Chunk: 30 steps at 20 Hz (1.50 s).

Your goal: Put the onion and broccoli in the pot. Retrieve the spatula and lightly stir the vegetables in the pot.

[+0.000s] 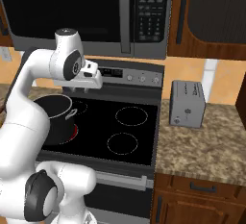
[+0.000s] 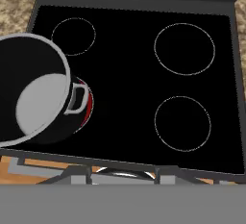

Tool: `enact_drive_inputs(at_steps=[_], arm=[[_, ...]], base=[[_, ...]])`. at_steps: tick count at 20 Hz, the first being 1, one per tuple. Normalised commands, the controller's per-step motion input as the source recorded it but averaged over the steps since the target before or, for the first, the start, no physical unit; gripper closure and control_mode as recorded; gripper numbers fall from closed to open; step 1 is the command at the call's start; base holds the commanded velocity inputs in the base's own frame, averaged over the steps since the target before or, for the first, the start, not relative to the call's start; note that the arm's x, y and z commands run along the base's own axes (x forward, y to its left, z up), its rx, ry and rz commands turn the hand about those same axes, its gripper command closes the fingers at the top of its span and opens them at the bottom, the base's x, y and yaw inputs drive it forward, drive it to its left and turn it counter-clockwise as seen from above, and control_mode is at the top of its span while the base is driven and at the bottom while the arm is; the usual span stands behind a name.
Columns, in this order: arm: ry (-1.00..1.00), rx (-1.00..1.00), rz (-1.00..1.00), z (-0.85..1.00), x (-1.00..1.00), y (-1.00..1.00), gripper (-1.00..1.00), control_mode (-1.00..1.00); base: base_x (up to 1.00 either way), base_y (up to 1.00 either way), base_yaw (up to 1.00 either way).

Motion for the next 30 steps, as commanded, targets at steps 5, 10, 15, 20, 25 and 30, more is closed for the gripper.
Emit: enact_drive_inputs(at_steps=[5, 10, 15, 20, 25, 30], arm=[[0.00, 0.00, 0.00, 0.00, 0.00, 0.00, -1.00, 1.00], [0.00, 0.00, 0.00, 0.00, 0.00, 0.00, -1.00, 1.00], [0.00, 0.00, 0.00, 0.00, 0.00, 0.00, -1.00, 1.00], [0.00, 0.00, 0.00, 0.00, 0.00, 0.00, -1.00, 1.00], [0.00, 0.00, 0.00, 0.00, 0.00, 0.00, -1.00, 1.00], [0.00, 0.00, 0.00, 0.00, 0.00, 0.00, -1.00, 1.00]], base=[[-0.06, 0.24, 0.00], [-0.12, 0.78, 0.00], [-0.14, 0.80, 0.00], [-0.09, 0.70, 0.00], [0.03, 0.39, 0.00], [0.48, 0.17, 0.00]])
